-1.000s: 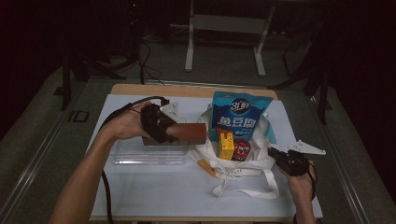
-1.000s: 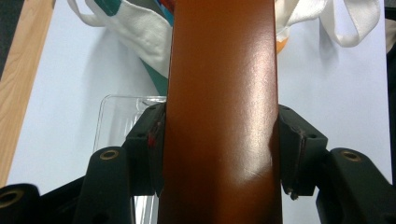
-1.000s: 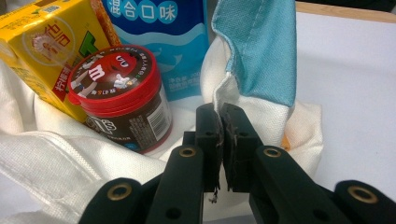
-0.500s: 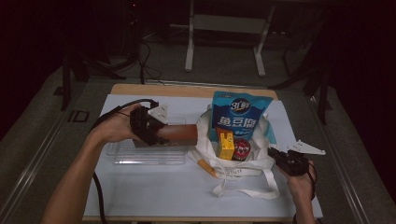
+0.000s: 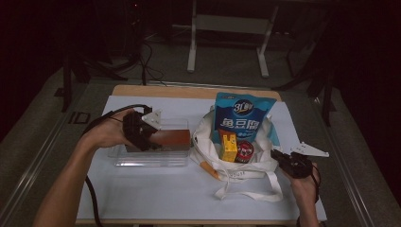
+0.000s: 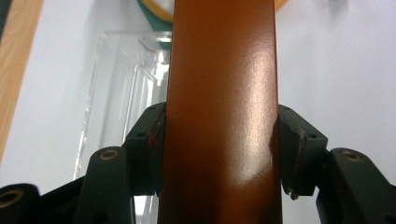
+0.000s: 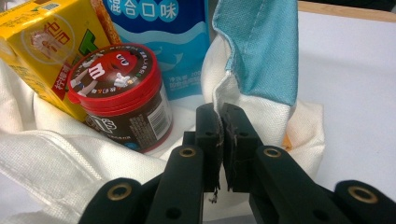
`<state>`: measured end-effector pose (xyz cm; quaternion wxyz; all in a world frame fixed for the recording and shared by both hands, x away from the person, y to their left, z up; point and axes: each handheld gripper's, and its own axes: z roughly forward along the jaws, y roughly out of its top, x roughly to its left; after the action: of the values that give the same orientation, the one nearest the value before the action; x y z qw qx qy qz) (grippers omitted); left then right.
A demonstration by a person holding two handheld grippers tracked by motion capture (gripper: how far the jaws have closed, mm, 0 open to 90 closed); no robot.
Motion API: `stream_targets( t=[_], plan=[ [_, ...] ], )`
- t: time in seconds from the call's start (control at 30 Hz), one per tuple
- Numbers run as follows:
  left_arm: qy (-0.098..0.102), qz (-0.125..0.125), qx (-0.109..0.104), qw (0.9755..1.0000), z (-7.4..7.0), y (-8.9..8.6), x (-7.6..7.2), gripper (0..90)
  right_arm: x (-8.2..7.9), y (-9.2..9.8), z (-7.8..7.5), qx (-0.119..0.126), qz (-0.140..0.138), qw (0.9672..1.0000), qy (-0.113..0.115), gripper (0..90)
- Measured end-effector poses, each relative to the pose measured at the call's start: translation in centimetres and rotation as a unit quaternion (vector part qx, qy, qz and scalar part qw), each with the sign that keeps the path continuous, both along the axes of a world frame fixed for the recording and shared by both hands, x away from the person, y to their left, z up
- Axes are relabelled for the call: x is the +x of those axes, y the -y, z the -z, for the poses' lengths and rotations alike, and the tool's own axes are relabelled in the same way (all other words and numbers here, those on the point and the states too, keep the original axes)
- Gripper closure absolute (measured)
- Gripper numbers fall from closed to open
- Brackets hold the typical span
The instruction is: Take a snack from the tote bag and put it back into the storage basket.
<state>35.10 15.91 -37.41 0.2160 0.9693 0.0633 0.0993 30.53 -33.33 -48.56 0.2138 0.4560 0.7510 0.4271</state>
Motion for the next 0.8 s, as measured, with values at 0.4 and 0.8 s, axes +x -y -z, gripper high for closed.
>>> stream_targets(
  t=[0.4,0.8],
  plan=[
    [-0.006,0.003,0.036,0.9993,1.4,0.5,0.4,42.7,0.0,0.0,0.0,-0.001,-0.001,1.0000,0.001,85.7],
    [-0.012,0.013,0.053,0.9984,2.2,0.8,0.6,42.7,0.0,0.0,0.1,-0.001,-0.001,1.0000,0.000,85.7]
  ],
)
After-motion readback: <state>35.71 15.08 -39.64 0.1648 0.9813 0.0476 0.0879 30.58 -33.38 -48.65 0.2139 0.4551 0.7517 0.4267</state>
